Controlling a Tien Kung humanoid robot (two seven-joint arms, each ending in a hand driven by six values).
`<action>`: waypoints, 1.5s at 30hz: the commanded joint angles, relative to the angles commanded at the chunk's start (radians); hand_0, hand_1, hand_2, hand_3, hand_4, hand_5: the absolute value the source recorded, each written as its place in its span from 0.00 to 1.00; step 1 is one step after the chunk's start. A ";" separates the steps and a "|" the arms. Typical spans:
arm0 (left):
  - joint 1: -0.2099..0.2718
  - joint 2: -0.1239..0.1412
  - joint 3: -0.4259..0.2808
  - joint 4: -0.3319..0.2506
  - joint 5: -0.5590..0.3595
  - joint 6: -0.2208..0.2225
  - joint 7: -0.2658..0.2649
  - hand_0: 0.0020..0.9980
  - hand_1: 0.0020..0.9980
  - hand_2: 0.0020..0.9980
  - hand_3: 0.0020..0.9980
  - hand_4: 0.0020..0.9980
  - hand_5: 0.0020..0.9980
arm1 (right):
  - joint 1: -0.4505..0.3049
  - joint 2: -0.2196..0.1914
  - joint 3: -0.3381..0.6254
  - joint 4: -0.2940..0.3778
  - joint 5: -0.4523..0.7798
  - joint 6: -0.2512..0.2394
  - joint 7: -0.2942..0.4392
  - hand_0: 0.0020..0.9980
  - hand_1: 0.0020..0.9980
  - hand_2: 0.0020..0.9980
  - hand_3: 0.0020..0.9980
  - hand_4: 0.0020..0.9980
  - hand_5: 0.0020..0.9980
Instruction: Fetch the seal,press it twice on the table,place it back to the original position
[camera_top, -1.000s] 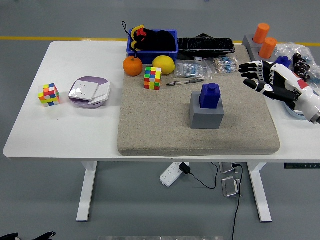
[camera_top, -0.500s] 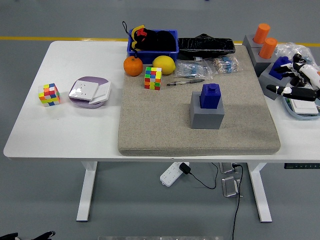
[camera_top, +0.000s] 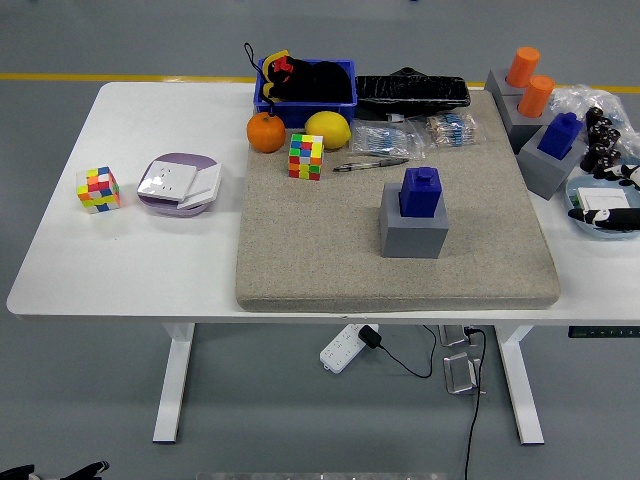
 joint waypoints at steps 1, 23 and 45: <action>0.000 0.000 -0.001 0.000 0.001 0.000 0.001 0.81 0.79 0.76 0.80 0.68 0.42 | 0.001 -0.001 -0.008 -0.007 -0.003 0.003 -0.002 0.93 0.90 0.89 0.86 1.00 0.71; -0.003 0.003 0.006 0.000 -0.013 0.000 -0.002 0.81 0.79 0.76 0.80 0.68 0.42 | 0.076 -0.043 0.028 0.114 0.064 -0.008 0.008 0.93 0.90 0.90 0.85 1.00 0.69; 0.000 0.011 -0.012 -0.001 0.020 0.002 0.006 0.81 0.79 0.76 0.80 0.68 0.42 | 0.104 -0.047 0.085 0.220 0.076 -0.018 0.015 0.93 0.89 0.89 0.84 1.00 0.74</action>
